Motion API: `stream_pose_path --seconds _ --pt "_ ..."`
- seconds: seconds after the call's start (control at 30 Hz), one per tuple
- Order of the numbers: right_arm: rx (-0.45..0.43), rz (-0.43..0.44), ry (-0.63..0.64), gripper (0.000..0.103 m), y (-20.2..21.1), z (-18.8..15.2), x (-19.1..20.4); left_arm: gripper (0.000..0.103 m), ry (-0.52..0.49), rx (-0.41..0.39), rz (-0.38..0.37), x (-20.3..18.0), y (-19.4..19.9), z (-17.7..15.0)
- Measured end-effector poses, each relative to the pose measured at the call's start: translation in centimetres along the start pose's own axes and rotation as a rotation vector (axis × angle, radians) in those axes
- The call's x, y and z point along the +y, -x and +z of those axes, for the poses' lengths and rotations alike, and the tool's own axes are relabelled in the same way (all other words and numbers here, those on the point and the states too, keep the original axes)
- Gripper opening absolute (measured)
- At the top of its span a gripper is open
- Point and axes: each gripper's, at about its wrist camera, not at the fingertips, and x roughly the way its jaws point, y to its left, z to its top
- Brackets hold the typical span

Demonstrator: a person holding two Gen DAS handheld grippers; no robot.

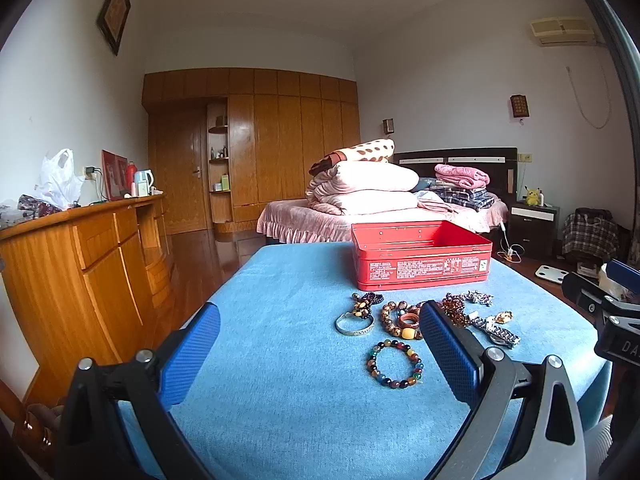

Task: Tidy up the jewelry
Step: 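Grasp the black bead necklace with the left tool while the right tool grasps the silver chain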

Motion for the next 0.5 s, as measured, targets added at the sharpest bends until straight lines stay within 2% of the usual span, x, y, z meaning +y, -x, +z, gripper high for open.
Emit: stream_pose_path --seconds 0.13,0.4,0.5 --pt "0.010 -0.004 -0.002 0.098 -0.7 0.0 0.0 0.097 0.006 0.010 0.009 0.1 -0.7 0.2" --pt "-0.013 -0.016 0.027 0.098 -2.1 0.8 0.5 0.097 -0.038 -0.030 0.040 -0.7 -2.3 1.4" --pt "-0.007 -0.016 0.035 0.098 -3.0 1.1 0.8 0.097 -0.046 -0.017 0.038 -0.8 -3.5 1.7"
